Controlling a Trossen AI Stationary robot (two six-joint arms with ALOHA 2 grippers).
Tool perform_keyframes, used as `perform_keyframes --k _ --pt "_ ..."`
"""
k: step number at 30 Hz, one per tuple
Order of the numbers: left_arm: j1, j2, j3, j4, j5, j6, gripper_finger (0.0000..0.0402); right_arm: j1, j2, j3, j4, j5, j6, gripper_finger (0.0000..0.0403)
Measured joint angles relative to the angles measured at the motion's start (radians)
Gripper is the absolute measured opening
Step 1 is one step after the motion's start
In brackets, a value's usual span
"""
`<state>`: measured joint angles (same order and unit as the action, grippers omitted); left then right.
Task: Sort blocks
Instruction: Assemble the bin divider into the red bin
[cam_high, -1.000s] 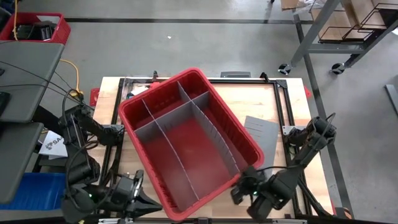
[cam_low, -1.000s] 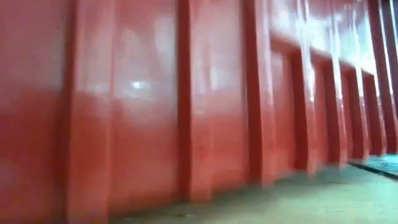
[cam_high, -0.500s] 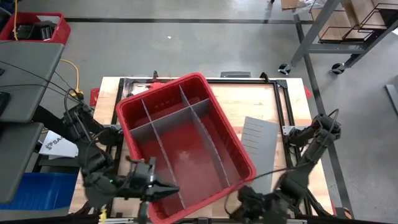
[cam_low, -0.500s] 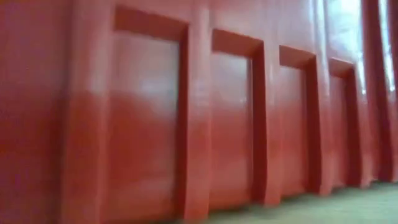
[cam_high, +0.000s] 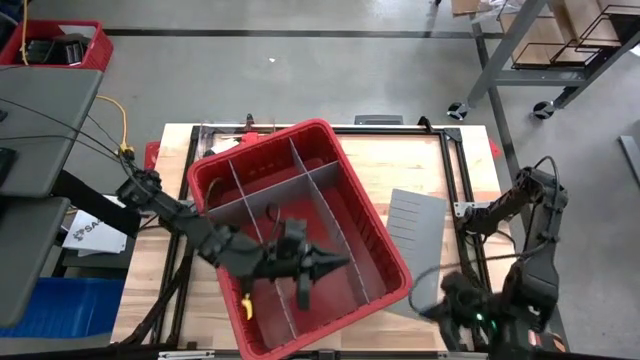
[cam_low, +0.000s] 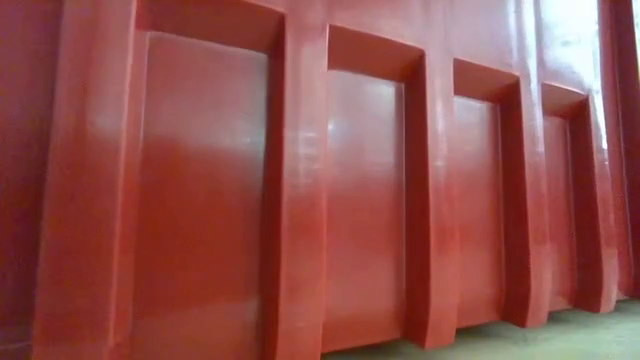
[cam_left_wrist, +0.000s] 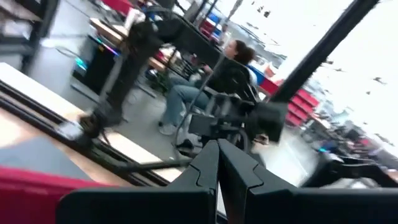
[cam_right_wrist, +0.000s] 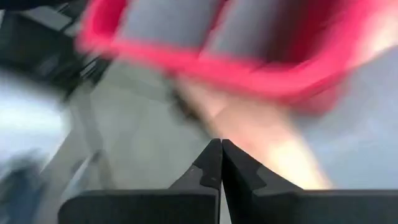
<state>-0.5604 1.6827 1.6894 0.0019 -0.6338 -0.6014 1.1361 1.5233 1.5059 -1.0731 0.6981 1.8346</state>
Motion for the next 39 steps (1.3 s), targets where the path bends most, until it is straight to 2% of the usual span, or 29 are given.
perform_keyframes --k 5,9,13,15,18,20,22,25,28,31,35,39 --pt "0.033 -0.033 0.0 -0.001 -0.004 0.062 0.0 -0.053 -0.005 -0.001 -0.425 -0.018 0.312 0.0" --pt "0.048 -0.053 0.0 -0.002 -0.026 0.113 0.0 -0.17 -0.008 -0.005 -0.497 -0.016 0.295 0.0" --pt "0.059 -0.069 0.0 -0.008 -0.122 0.196 0.0 -0.339 -0.008 -0.032 -0.498 -0.073 0.214 0.0" --pt "0.071 -0.086 0.0 -0.005 -0.17 0.252 0.0 -0.438 -0.008 -0.042 -0.496 -0.157 0.104 0.0" --pt "0.116 -0.118 0.0 -0.005 -0.164 0.347 0.0 -0.613 -0.038 -0.05 -0.484 -0.274 -0.197 0.0" --pt "0.158 -0.142 0.0 -0.01 -0.089 0.387 0.0 -0.748 -0.086 -0.05 -0.485 -0.325 -0.38 0.0" --pt "0.207 -0.178 0.0 -0.037 0.033 0.396 0.0 -0.904 -0.143 -0.05 -0.486 -0.367 -0.543 0.0" --pt "0.285 -0.234 0.002 -0.117 0.183 0.37 0.0 -1.181 -0.226 -0.05 -0.487 -0.495 -0.774 0.0" --pt "0.35 -0.268 0.002 -0.263 0.245 0.348 0.0 -1.466 -0.275 -0.049 -0.488 -0.612 -1.05 0.0" --pt "0.395 -0.275 0.002 -0.42 0.293 0.326 0.0 -1.703 -0.268 -0.063 -0.479 -0.742 -1.271 0.0" --pt "0.419 -0.261 0.001 -0.534 0.347 0.267 0.0 -1.902 -0.22 -0.191 -0.387 -0.876 -1.43 0.0" --pt "0.42 -0.224 0.001 -0.54 0.37 0.248 0.0 -1.978 -0.159 -0.394 -0.15 -0.985 -1.497 0.0"
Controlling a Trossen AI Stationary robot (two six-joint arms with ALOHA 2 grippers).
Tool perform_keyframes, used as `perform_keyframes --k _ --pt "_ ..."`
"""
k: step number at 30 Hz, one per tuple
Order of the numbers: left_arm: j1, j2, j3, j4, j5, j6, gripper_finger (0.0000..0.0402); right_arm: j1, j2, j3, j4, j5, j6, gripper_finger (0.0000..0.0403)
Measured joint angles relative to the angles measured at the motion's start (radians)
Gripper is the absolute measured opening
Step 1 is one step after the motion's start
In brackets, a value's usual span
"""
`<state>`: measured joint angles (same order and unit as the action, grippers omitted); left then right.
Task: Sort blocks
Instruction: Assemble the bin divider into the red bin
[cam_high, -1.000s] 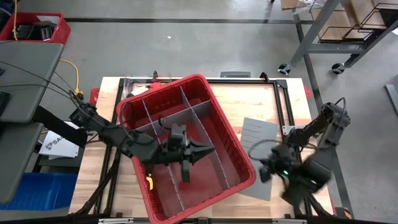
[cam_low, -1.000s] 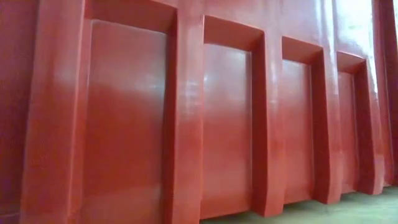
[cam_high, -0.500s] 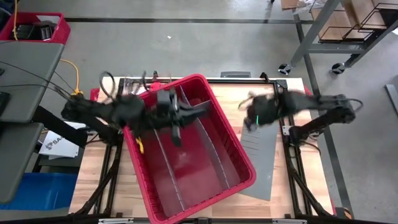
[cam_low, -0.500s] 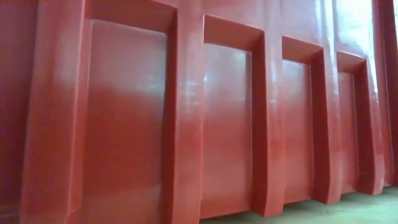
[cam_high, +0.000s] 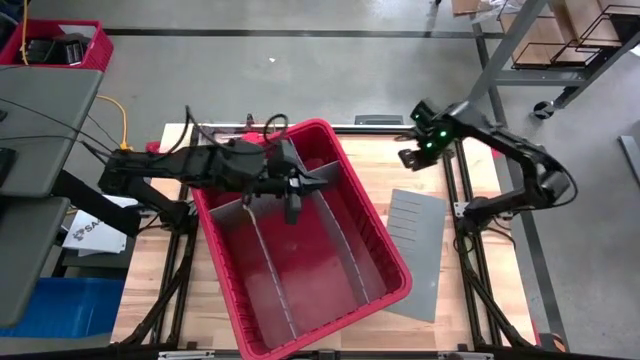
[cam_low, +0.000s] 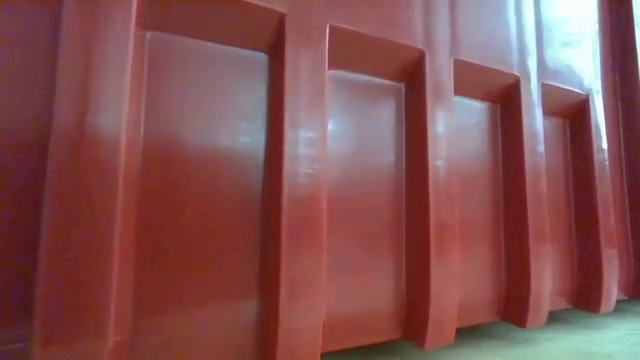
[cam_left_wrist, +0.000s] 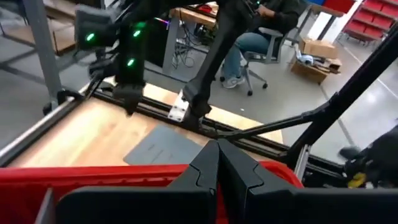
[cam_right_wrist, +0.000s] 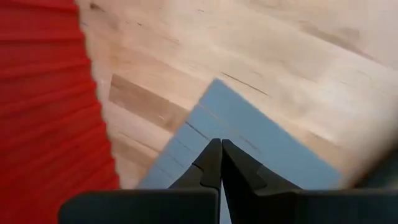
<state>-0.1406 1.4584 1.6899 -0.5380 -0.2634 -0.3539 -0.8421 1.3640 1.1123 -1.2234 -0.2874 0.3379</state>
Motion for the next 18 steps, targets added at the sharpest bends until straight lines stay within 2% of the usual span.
perform_keyframes --k 5,8,13,18 --pt "0.0 0.034 -0.001 0.027 0.0 -0.081 0.0 -0.011 0.066 -0.156 0.163 0.003 -0.142 0.0002" --pt "0.0 0.063 0.0 0.024 -0.012 -0.131 0.0 -0.009 0.084 -0.234 0.215 -0.012 -0.208 0.0021" --pt "0.0 0.136 0.0 0.003 -0.034 -0.223 0.0 0.009 0.085 -0.349 0.275 -0.011 -0.253 0.0096" --pt "0.0 0.208 0.0 0.018 -0.033 -0.303 0.0 0.012 0.086 -0.391 0.323 0.085 -0.282 0.0178"
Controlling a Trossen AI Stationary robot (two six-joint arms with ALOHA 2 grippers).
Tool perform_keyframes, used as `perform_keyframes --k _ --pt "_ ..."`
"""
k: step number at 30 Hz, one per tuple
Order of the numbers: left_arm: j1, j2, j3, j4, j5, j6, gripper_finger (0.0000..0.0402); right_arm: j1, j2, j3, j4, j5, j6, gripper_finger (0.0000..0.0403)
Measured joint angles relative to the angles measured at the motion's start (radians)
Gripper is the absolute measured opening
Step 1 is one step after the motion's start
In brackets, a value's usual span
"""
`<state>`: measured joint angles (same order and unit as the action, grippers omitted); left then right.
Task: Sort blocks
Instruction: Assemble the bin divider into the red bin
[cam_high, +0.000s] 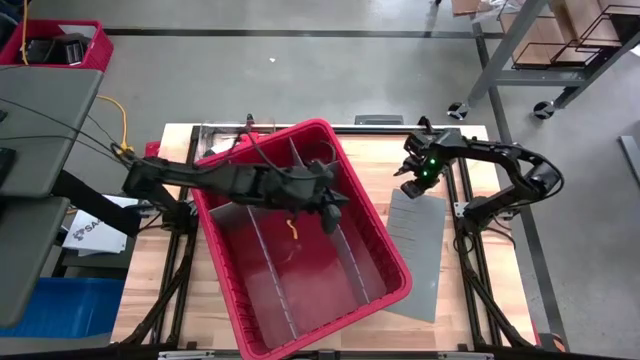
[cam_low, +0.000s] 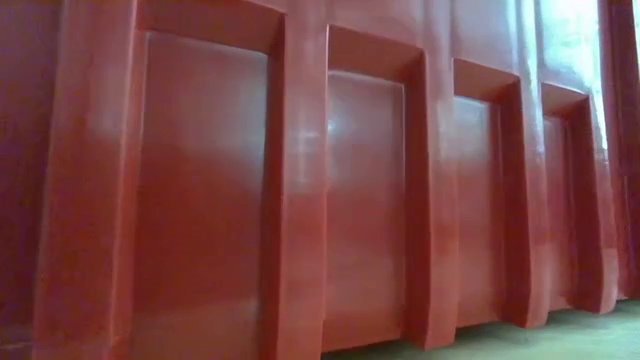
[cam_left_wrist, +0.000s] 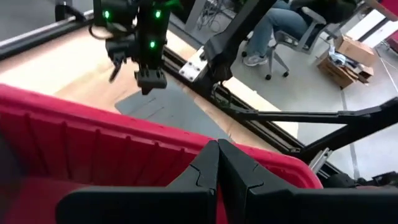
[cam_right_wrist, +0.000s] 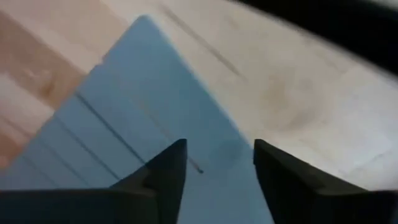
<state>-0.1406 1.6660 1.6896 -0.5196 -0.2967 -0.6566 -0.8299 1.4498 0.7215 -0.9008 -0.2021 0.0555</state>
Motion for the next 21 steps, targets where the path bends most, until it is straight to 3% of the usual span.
perform_keyframes --k 6,15,21 --pt "0.0 0.066 0.0 -0.014 0.042 -0.027 0.0 0.001 0.009 0.018 0.024 0.063 0.0 0.0221" --pt "-0.023 0.122 0.0 -0.046 0.181 -0.032 0.0 0.073 0.152 0.024 0.008 0.044 0.011 0.0223" --pt "-0.088 0.122 0.001 -0.197 0.174 -0.044 0.0 0.186 0.223 0.03 -0.031 0.065 0.011 0.0217"
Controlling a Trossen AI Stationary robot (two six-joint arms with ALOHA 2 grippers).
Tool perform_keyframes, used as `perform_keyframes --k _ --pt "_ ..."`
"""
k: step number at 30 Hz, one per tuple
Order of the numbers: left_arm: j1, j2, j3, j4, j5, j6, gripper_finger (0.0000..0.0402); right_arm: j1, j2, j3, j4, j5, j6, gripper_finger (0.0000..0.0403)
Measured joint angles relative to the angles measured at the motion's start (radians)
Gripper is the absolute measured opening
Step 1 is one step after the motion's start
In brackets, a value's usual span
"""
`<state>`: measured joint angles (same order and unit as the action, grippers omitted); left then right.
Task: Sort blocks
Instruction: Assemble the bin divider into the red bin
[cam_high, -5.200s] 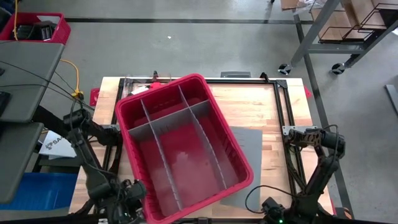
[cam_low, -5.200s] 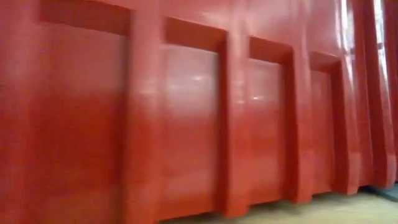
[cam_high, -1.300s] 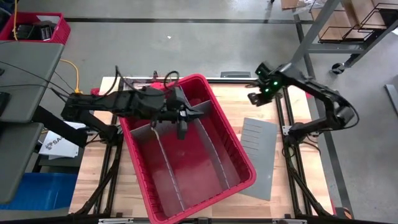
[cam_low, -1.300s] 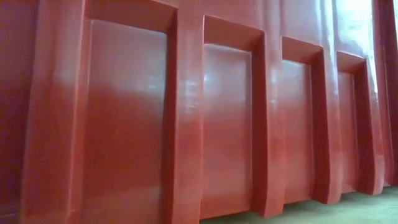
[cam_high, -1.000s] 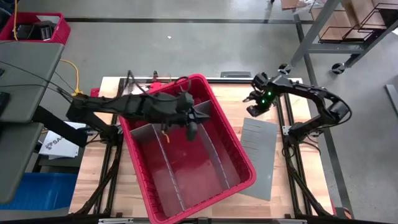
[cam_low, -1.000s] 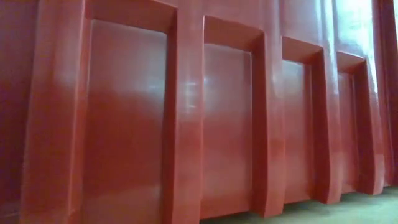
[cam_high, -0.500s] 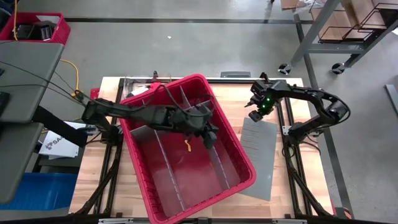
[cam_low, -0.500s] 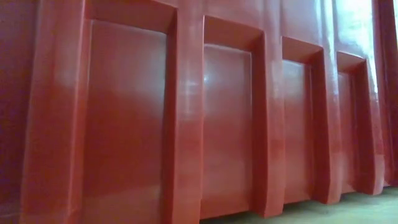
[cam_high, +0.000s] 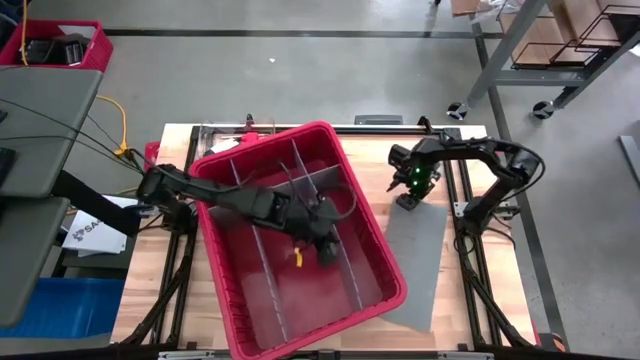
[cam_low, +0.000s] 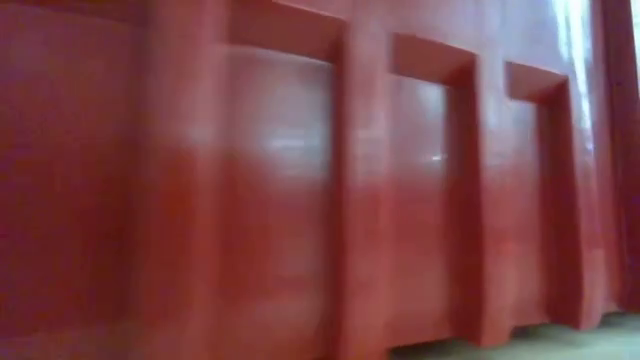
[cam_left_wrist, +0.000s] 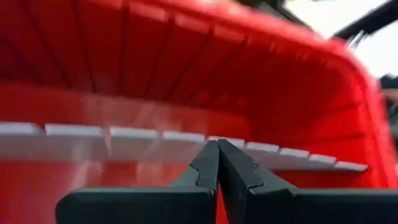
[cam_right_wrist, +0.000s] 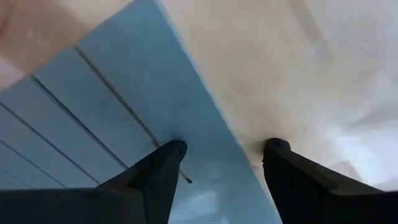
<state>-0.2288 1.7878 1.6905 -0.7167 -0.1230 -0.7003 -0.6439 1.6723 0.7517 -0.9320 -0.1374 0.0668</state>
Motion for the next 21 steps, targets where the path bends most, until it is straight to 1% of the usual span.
perform_keyframes --k 3,10,14,17,19,21 --pt "-0.034 0.0 0.0 -0.054 -0.021 -0.035 0.0 0.038 0.002 -0.002 0.0 0.005 0.001 0.0201" --pt "-0.088 0.0 0.0 -0.103 -0.076 -0.087 0.0 0.113 0.001 -0.002 0.01 0.015 0.058 0.0141" --pt "-0.114 0.0 0.0 -0.138 -0.111 -0.113 0.0 0.131 0.0 -0.002 0.009 0.044 0.121 0.0134" --pt "-0.129 0.0 0.0 -0.159 -0.122 -0.129 0.0 0.131 0.005 -0.002 0.008 0.051 0.127 0.0125" --pt "-0.136 0.0 0.0 -0.161 -0.123 -0.137 0.0 0.131 0.008 -0.002 0.009 0.047 0.133 0.0094" --pt "-0.146 0.0 0.0 -0.16 -0.125 -0.15 0.0 0.134 0.008 -0.001 0.014 0.027 0.154 0.0038"
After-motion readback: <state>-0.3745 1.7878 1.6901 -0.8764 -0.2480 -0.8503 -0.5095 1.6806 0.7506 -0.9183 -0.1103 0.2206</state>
